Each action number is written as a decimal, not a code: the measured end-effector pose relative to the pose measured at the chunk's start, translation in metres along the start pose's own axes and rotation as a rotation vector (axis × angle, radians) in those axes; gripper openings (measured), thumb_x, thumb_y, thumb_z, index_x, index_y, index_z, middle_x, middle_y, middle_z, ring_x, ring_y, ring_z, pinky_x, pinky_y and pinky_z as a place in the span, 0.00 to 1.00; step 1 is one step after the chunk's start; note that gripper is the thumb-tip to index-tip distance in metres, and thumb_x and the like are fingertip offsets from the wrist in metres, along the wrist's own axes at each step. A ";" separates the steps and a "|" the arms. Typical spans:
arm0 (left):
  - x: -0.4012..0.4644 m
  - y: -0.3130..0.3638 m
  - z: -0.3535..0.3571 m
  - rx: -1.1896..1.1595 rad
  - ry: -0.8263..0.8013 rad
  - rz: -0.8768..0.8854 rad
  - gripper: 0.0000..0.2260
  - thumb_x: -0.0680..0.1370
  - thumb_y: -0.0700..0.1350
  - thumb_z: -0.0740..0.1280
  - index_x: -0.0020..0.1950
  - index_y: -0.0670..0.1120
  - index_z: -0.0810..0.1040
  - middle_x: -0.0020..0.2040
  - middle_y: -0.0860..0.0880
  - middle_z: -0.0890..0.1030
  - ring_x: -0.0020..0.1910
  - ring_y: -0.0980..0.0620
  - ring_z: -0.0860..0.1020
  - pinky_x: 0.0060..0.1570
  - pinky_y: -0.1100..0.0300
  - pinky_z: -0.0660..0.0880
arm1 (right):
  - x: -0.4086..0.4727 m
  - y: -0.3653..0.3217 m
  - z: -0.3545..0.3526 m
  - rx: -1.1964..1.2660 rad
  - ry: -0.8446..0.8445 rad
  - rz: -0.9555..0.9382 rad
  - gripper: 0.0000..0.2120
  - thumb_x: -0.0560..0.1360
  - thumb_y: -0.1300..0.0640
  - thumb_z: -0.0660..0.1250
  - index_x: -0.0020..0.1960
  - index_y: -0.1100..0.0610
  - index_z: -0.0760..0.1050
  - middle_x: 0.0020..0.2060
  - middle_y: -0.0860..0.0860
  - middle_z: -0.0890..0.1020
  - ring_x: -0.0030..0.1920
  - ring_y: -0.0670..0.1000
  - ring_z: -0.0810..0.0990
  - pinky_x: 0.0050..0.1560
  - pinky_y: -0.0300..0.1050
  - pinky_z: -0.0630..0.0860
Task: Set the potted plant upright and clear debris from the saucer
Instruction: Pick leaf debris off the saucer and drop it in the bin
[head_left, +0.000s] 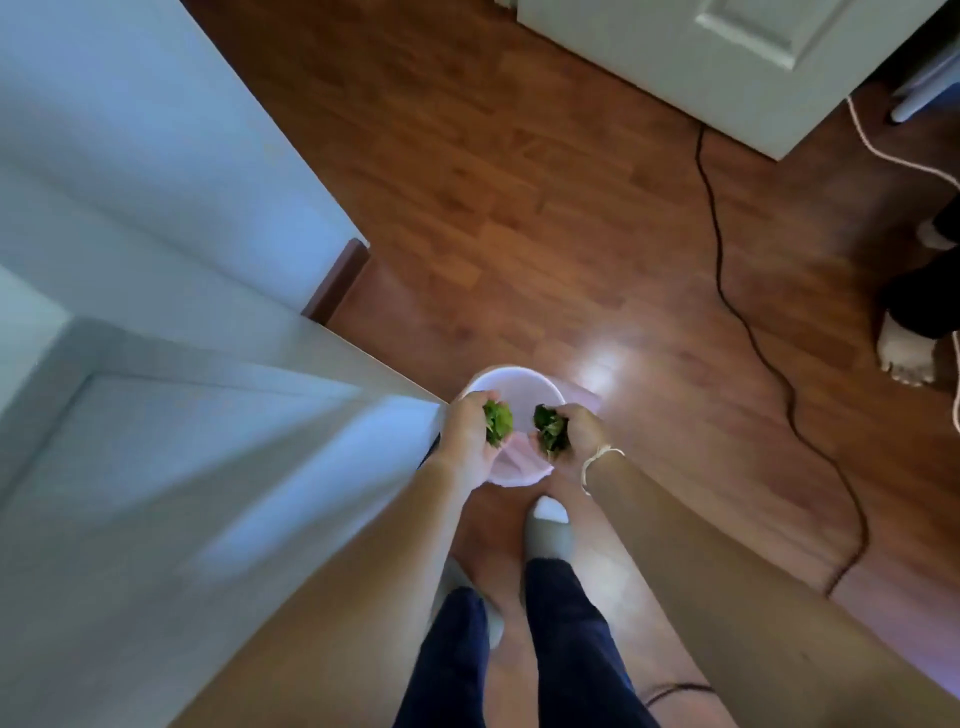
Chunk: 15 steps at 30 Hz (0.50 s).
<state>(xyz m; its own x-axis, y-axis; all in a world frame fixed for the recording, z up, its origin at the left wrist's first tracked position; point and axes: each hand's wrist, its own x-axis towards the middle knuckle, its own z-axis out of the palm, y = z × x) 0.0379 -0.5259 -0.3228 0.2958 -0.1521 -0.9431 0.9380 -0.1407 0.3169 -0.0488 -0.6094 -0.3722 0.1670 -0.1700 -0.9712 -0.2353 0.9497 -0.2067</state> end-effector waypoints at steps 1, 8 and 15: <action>0.013 -0.005 -0.002 0.022 0.012 -0.004 0.04 0.77 0.38 0.60 0.47 0.41 0.73 0.37 0.45 0.73 0.35 0.50 0.73 0.35 0.61 0.71 | 0.013 0.007 -0.001 -0.003 0.015 -0.003 0.11 0.76 0.64 0.59 0.57 0.63 0.72 0.37 0.57 0.77 0.35 0.55 0.75 0.23 0.39 0.76; 0.067 -0.028 -0.011 0.104 0.038 -0.033 0.21 0.81 0.47 0.55 0.73 0.42 0.64 0.70 0.44 0.70 0.70 0.45 0.68 0.68 0.56 0.65 | 0.068 0.034 -0.008 -0.040 0.001 0.021 0.09 0.77 0.59 0.59 0.52 0.60 0.75 0.45 0.55 0.79 0.44 0.54 0.77 0.46 0.47 0.76; 0.075 -0.031 -0.016 0.133 0.039 -0.019 0.22 0.81 0.46 0.55 0.75 0.43 0.62 0.76 0.43 0.63 0.75 0.46 0.62 0.71 0.56 0.59 | 0.070 0.031 -0.009 -0.147 -0.050 0.067 0.27 0.79 0.44 0.56 0.74 0.54 0.63 0.73 0.54 0.65 0.74 0.53 0.63 0.73 0.49 0.58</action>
<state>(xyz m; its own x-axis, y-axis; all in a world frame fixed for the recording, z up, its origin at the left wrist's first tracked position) 0.0338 -0.5169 -0.4054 0.2871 -0.1099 -0.9516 0.9122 -0.2718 0.3067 -0.0526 -0.5942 -0.4475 0.1929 -0.0904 -0.9770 -0.3842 0.9093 -0.1600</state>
